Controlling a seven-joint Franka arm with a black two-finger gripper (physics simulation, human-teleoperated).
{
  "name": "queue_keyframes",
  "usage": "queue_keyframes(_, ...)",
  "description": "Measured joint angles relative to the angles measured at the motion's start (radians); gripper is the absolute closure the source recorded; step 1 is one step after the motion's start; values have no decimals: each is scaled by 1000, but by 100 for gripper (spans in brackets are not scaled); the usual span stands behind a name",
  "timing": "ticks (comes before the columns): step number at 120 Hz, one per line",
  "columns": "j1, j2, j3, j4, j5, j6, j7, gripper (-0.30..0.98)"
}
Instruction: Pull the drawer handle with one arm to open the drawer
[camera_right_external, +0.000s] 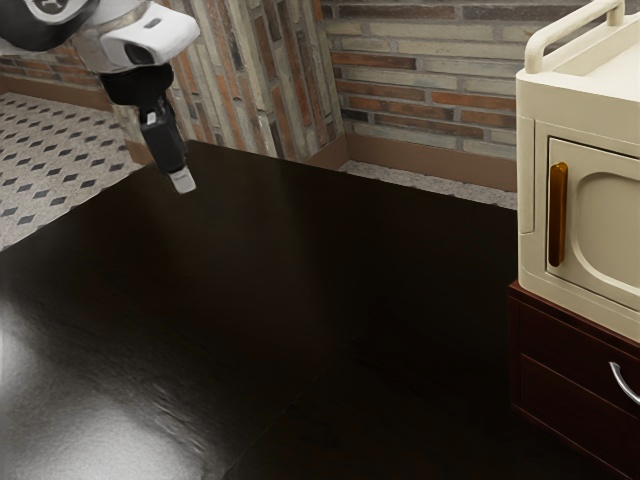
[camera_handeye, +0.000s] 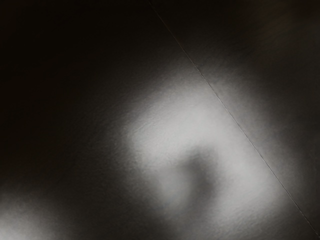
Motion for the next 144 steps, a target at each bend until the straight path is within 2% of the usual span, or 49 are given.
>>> queue_keyframes(10,-47,17,0,0,-1,1,17,0)
queue_keyframes(34,-51,10,-3,-30,-24,3,47,0)
queue_keyframes(53,-39,-45,-120,-123,-40,2,97,0)
queue_keyframes(80,-92,-36,-230,-135,-44,26,239,0)
queue_keyframes(100,-178,-6,-242,-133,-41,80,332,0)
queue_keyframes(126,-250,62,-247,-120,-5,164,420,0)
queue_keyframes(132,-234,67,-293,-120,9,185,436,0)
queue_keyframes(144,-173,69,-444,-120,50,216,464,0)
